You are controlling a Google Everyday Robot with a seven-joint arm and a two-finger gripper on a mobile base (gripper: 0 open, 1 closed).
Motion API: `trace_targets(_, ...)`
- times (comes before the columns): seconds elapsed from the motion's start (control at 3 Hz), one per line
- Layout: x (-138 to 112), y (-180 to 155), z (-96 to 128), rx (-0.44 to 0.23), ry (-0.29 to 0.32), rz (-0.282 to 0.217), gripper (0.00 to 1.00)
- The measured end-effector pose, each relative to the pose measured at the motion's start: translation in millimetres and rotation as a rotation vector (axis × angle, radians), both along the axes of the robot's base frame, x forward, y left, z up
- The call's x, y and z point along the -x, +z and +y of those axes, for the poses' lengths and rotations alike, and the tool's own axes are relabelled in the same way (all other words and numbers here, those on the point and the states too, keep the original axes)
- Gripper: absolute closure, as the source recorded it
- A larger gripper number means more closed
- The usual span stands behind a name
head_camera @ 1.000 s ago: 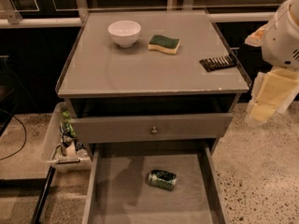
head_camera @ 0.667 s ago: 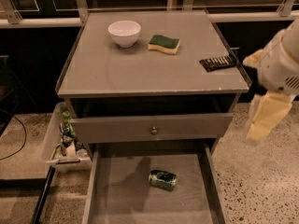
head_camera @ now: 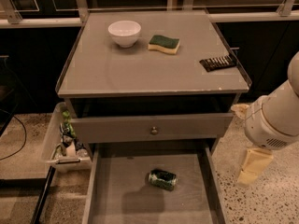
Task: Pick green can from middle drawer and place on counter
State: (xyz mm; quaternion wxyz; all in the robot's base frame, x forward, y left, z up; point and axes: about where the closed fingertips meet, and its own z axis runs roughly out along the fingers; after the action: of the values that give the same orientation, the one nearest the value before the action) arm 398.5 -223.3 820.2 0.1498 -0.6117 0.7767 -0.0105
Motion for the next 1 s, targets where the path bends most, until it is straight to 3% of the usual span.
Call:
trace_targets(0.33,0.0,0.0,0.0,0.000,0.000,0.000,0.00)
trace_targets(0.67,5.1,-36.8,14.0,-0.043,0.002,0.037,0.00)
trace_targets(1.0,7.7,-96.6,37.9,-0.102,0.019,0.077,0.00)
